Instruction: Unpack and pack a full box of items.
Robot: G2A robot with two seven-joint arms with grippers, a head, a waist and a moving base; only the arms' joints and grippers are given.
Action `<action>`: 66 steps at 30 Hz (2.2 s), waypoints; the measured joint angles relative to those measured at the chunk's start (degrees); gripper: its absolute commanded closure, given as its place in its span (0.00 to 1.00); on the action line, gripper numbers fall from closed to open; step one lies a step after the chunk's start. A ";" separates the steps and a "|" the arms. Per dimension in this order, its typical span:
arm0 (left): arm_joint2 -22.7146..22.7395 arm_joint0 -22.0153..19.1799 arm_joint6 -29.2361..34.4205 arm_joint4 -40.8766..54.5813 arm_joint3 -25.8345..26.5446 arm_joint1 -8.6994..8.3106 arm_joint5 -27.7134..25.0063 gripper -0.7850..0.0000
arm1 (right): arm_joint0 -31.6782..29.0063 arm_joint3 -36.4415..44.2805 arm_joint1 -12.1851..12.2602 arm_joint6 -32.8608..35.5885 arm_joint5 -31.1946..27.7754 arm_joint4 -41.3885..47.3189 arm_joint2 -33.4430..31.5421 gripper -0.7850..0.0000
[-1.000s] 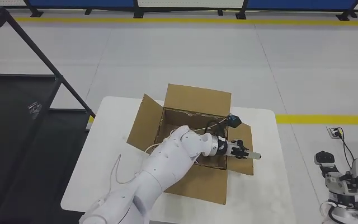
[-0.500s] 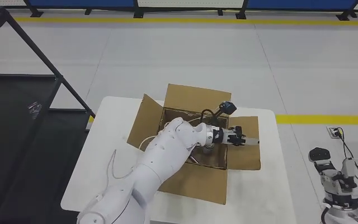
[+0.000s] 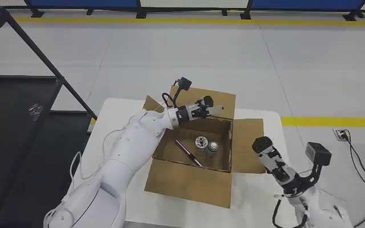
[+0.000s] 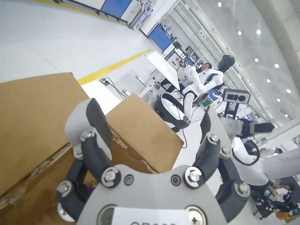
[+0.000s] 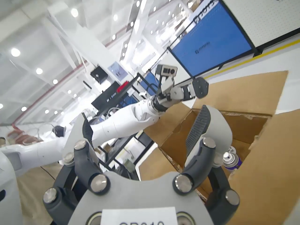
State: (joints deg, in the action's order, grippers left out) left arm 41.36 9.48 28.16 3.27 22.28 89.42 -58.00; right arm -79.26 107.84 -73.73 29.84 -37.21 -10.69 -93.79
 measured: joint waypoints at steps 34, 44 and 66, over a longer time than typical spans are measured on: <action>53.42 61.80 11.52 0.49 77.26 -22.82 16.29 0.00 | 24.88 -12.04 -1.97 7.52 19.20 -63.52 31.02 0.00; 53.86 63.84 13.22 2.64 74.96 -23.39 13.94 0.00 | 37.96 -24.82 -4.44 23.16 25.12 -64.29 37.45 0.00; 53.86 63.84 13.21 2.63 74.97 -23.38 13.97 0.00 | 43.61 -36.00 -5.97 35.83 27.44 -60.68 38.83 0.92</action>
State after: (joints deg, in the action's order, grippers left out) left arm 95.22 73.31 41.36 5.90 97.26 66.04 -44.03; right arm -35.66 71.84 -79.70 65.67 -9.77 -71.37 -54.95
